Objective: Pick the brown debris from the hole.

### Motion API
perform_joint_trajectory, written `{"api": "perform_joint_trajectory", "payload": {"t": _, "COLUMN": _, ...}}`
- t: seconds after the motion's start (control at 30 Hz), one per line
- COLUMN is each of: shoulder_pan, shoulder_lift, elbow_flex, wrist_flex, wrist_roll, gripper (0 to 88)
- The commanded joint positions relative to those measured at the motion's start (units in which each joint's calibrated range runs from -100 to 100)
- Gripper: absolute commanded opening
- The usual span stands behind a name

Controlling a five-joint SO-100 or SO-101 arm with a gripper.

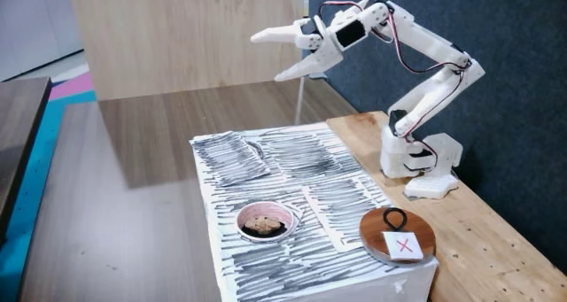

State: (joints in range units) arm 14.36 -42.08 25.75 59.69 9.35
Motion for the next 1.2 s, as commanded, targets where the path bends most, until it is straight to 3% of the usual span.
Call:
{"api": "perform_joint_trajectory", "payload": {"t": 0.0, "shoulder_pan": -18.31, "shoulder_lift": 11.84, "elbow_flex": 10.05, "wrist_flex": 0.22, "wrist_roll": -5.77, "gripper": 28.1}}
{"api": "perform_joint_trajectory", "payload": {"t": 0.13, "shoulder_pan": -18.31, "shoulder_lift": 11.59, "elbow_flex": 10.05, "wrist_flex": 0.22, "wrist_roll": -5.82, "gripper": 25.8}}
{"api": "perform_joint_trajectory", "payload": {"t": 0.27, "shoulder_pan": -18.31, "shoulder_lift": 11.51, "elbow_flex": 10.05, "wrist_flex": 0.22, "wrist_roll": -5.87, "gripper": 14.2}}
{"api": "perform_joint_trajectory", "payload": {"t": 0.4, "shoulder_pan": -18.31, "shoulder_lift": 11.51, "elbow_flex": 10.05, "wrist_flex": 0.22, "wrist_roll": -5.87, "gripper": 8.0}}
{"api": "perform_joint_trajectory", "payload": {"t": 0.63, "shoulder_pan": -18.31, "shoulder_lift": 11.51, "elbow_flex": 9.96, "wrist_flex": 0.22, "wrist_roll": -6.03, "gripper": 12.5}}
{"api": "perform_joint_trajectory", "payload": {"t": 0.87, "shoulder_pan": -18.31, "shoulder_lift": 11.51, "elbow_flex": 9.61, "wrist_flex": 0.06, "wrist_roll": -5.72, "gripper": 23.4}}
{"api": "perform_joint_trajectory", "payload": {"t": 1.17, "shoulder_pan": -18.31, "shoulder_lift": 12.76, "elbow_flex": 8.89, "wrist_flex": -0.70, "wrist_roll": -5.72, "gripper": 23.8}}
